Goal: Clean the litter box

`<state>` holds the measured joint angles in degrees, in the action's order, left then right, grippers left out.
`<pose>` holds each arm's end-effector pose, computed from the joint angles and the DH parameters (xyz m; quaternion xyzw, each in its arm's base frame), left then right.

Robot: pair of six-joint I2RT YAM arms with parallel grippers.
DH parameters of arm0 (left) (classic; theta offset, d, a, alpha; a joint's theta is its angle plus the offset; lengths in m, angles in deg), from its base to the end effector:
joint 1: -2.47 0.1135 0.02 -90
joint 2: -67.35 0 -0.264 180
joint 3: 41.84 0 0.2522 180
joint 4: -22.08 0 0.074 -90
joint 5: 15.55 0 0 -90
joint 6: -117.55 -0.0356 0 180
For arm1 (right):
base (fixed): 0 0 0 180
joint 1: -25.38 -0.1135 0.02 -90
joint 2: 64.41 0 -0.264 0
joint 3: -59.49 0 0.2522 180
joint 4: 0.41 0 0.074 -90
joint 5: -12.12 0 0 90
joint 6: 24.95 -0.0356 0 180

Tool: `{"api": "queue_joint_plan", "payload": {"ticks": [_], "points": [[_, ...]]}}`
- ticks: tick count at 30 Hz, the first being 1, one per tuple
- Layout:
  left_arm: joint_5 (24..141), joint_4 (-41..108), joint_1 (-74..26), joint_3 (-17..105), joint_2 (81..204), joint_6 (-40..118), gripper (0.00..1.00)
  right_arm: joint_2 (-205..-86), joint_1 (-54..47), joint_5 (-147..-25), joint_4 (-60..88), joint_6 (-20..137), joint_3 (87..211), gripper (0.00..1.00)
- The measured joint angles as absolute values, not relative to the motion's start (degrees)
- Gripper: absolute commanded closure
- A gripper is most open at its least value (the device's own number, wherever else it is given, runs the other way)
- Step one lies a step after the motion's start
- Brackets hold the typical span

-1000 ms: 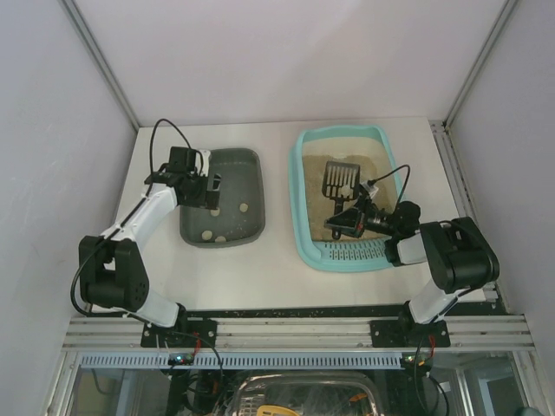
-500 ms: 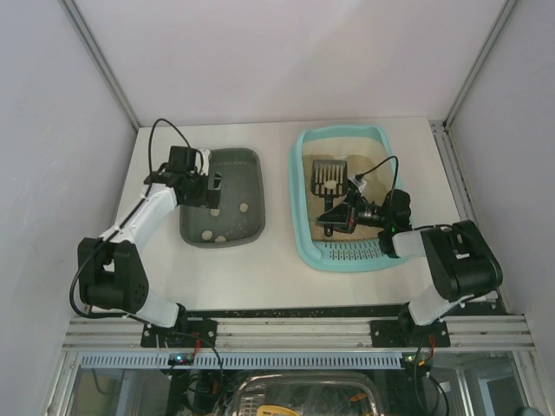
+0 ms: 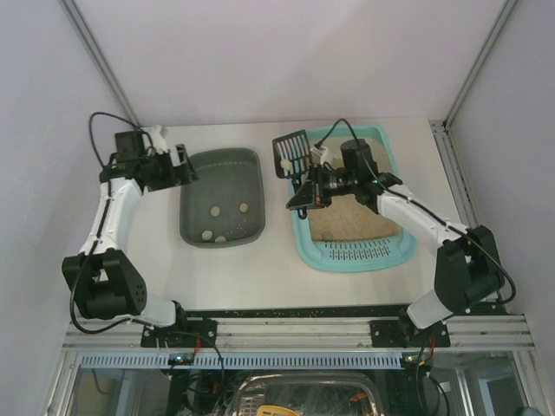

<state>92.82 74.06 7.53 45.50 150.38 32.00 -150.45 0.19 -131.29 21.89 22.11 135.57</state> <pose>0.3118 0.0163 0.3148 -0.0189 0.9222 -0.1470 0.3572 0.2871 0.1666 0.2824 -0.0937 0.8064 0.5676 0.1369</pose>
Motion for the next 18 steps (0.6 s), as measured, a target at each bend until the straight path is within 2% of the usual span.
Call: {"api": "queue_joint_plan", "payload": {"ticks": [4, 10, 18], "points": [[96.3, 72.7, 16.8, 45.9, 150.4, 39.6, 0.0, -157.6, -5.7, -124.6, 35.2, 30.0, 147.0, 1.0], [98.3, 72.7, 19.9, 45.6, 150.3, 45.1, 0.0, -169.0, -14.2, -111.3, 48.2, 34.9, 159.6, 1.0], [100.1, 71.5, 23.2, 38.5, 145.0, 51.0, 0.0, -184.4, -27.7, -80.3, 66.1, 41.1, 187.4, 1.0]]}}
